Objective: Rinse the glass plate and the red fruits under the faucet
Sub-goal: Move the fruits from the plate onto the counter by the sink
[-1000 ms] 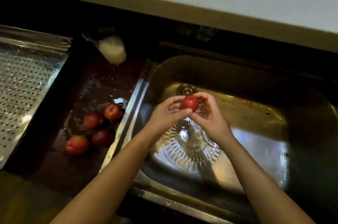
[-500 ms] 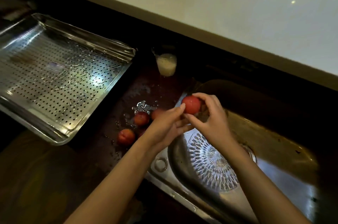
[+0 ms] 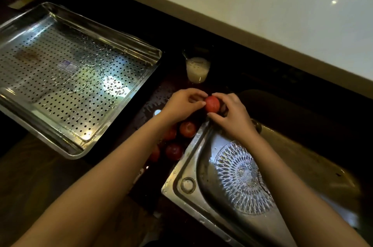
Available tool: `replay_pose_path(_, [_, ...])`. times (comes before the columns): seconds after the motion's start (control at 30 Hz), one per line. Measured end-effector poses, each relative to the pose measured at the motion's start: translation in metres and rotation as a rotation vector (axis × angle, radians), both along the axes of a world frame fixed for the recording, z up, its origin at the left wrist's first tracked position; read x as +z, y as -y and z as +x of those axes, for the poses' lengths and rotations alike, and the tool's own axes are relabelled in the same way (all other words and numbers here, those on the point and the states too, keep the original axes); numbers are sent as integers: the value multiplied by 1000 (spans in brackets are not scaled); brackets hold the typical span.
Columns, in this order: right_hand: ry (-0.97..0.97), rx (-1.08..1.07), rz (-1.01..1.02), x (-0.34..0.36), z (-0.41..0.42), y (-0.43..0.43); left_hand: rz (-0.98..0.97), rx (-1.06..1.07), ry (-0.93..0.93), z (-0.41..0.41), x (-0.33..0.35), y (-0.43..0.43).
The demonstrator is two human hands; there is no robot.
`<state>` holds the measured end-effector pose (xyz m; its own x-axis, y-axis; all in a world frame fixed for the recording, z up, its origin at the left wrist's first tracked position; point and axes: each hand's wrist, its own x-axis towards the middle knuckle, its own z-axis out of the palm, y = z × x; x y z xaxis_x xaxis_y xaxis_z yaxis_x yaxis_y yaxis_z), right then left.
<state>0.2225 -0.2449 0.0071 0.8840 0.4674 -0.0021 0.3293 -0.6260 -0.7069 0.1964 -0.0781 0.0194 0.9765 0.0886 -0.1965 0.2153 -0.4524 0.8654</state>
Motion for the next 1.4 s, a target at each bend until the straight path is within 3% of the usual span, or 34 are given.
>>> replay_pose_path(0.17, [-53, -32, -61, -14, 13, -12, 107, -95, -89, 27, -13, -14])
replay_pose_path(0.43, [-98, 42, -120, -30, -2, -20, 18, -188, -258, 16, -21, -31])
replay_pose_path(0.97, [-130, -7, -115, -34, -13, -24, -73, -178, -354, 9, -23, -38])
replay_pose_path(1.13, [-160, -82, -26, -29, -19, -14, 152, -232, -287, 10, -16, -34])
replay_pose_path(1.23, [-168, -146, 10, -26, -24, 1, 314, -208, -134, 9, -2, -27])
replay_pose_path(1.4, [-184, -279, 9, -25, -43, 49, 207, -190, 102, -3, 24, 28])
